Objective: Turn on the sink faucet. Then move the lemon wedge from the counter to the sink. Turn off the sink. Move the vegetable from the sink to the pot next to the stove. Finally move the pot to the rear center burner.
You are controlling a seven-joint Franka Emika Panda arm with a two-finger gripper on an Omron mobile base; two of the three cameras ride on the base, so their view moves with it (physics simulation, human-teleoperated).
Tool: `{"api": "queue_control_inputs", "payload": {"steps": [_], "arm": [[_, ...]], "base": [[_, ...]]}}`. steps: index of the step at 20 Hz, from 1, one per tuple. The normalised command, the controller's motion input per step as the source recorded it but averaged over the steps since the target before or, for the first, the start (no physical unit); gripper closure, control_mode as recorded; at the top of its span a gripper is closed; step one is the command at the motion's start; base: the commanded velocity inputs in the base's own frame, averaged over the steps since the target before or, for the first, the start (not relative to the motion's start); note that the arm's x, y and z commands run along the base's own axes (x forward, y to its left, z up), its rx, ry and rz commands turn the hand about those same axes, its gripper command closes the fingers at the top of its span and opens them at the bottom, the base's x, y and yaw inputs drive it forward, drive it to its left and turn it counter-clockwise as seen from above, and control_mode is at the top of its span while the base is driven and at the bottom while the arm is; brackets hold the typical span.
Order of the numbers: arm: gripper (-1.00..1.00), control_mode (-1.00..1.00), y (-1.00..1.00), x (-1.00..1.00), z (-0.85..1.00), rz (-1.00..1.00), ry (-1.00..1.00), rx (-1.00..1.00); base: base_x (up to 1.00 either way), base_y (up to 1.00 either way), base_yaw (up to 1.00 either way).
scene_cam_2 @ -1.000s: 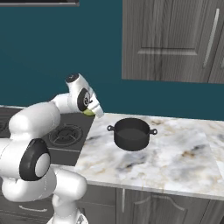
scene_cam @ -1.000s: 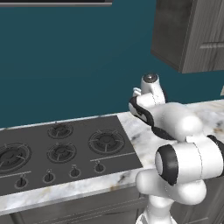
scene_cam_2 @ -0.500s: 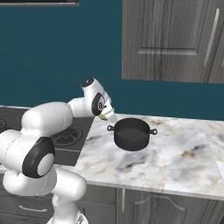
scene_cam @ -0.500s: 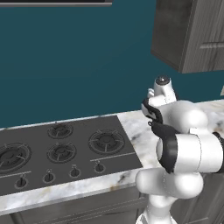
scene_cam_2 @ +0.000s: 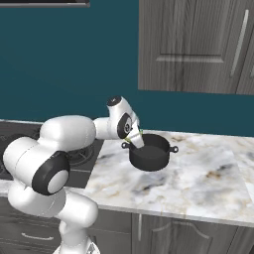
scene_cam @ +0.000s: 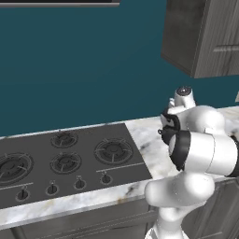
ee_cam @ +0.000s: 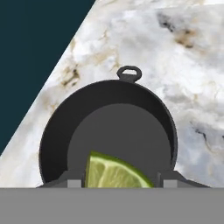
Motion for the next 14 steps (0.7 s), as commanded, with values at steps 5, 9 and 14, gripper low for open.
{"api": "queue_control_inputs", "payload": {"steps": [5,9,14], "arm": [[1.0,-1.0,-0.33,0.17,-0.21,0.0,0.0,0.06],[1.0,-1.0,-0.19,0.21,-0.26,0.0,0.0,0.02],[1.0,-1.0,-0.05,0.17,-0.28,0.0,0.0,0.0]], "base": [[0.0,0.0,0.0],[0.0,0.0,0.0],[0.0,0.0,0.0]]}}
